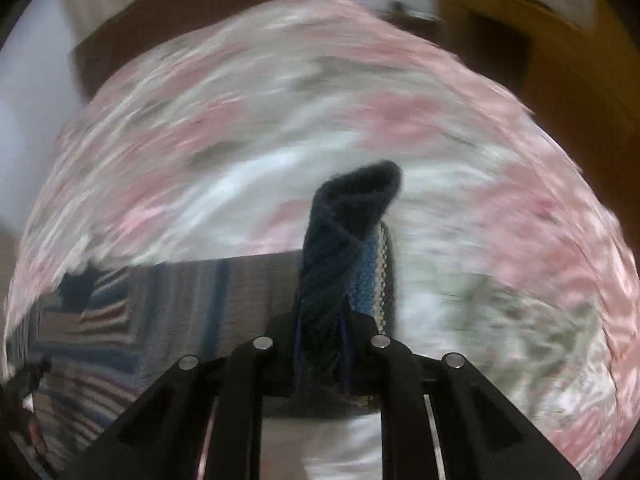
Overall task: Fold small clothes
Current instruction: 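Fold the held sleeve across the sweater body and release with the right gripper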
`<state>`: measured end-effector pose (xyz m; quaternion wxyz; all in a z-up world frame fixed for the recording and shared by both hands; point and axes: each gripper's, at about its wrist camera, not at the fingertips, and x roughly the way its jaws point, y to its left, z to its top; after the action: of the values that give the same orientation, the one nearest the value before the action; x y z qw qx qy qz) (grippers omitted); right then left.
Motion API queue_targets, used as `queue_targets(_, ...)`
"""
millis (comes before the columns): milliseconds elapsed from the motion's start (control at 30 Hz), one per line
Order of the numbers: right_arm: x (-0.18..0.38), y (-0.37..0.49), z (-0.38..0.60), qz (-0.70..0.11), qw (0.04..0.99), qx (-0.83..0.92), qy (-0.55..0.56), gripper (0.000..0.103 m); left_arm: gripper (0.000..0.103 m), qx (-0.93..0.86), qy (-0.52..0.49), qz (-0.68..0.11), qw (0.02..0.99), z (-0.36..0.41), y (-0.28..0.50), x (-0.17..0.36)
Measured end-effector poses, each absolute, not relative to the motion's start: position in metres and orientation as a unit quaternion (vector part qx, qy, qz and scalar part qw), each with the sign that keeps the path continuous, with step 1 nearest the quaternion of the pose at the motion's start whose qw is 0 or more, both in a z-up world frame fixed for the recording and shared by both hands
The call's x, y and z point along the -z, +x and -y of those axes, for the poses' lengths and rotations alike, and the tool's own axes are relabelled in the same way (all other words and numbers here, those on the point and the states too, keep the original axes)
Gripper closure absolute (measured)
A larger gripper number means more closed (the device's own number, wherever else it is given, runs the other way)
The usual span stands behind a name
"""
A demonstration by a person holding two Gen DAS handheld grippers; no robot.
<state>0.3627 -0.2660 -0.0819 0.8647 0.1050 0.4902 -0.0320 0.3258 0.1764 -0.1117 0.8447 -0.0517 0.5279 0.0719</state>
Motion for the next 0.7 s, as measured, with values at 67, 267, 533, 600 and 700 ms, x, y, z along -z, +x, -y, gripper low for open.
queue_targets(67,0.083,0.371,0.227,-0.492,0.866,0.002,0.089,0.088,0.003,-0.075,-0.056,-0.529,0.843,-0.186,0.330,0.112)
queue_targets(267,0.103,0.380,0.116,-0.511,0.853,-0.089,0.056,0.088,0.003,-0.081,-0.044,-0.529,0.843,-0.208,0.340,0.114)
queue_targets(533,0.150,0.372,0.041,-0.565,0.806,-0.171,0.042,0.071,0.003,-0.067,-0.059,-0.540,0.837,-0.207,0.346,0.123)
queue_targets(600,0.141,0.361,0.045,-0.546,0.818,-0.177,0.042,0.063,0.003,-0.054,-0.062,-0.543,0.836,-0.198,0.346,0.125)
queue_targets(700,0.117,0.339,0.077,-0.518,0.834,-0.175,0.075,0.049,0.003,-0.025,-0.069,-0.546,0.834,-0.174,0.345,0.128)
